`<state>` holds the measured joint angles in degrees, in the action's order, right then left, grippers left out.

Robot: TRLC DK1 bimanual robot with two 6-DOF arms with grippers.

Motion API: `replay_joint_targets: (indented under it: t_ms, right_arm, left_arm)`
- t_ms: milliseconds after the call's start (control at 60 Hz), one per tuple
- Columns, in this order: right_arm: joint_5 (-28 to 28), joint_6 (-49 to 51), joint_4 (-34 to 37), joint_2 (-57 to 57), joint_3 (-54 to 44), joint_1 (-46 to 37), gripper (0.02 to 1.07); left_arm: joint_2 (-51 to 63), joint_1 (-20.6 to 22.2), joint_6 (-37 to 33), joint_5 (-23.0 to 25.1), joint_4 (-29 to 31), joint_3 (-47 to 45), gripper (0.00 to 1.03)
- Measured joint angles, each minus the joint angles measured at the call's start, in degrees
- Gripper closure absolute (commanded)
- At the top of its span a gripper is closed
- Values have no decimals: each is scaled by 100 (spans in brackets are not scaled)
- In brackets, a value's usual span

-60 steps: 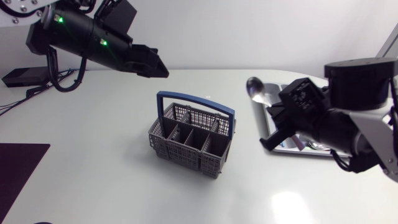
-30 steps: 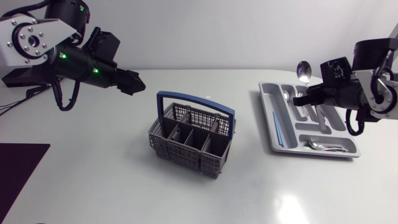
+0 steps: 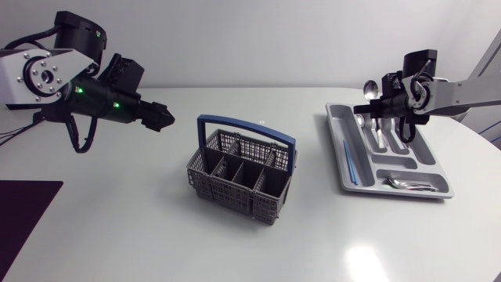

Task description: Unload the cutlery basket into the drawer organizer.

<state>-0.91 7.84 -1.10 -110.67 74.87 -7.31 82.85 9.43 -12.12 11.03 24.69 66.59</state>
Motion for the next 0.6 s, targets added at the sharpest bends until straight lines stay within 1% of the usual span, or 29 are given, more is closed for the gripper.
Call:
replay_joint_targets:
  t_ms: [100, 250, 483, 517, 600]
  right_arm:
    - [4, -105, 142, -444, 424, -85, 101]
    - [7, -199, 597, -1156, 1174, -225, 100]
    - [70, -236, 986, -1681, 1585, -256, 96]
    - [70, -236, 1016, -1703, 1585, -256, 92]
    - [70, -251, 1040, -1722, 1585, -258, 77]
  left_arm:
    - [0, -28, -17, 0, -79, -61, 33]
    - [0, -28, -42, 2, -151, -164, 33]
    - [0, -26, -61, 13, -321, -330, 33]
    - [2, -26, -61, 28, -326, -354, 33]
    - [2, -26, -63, 48, -345, -389, 33]
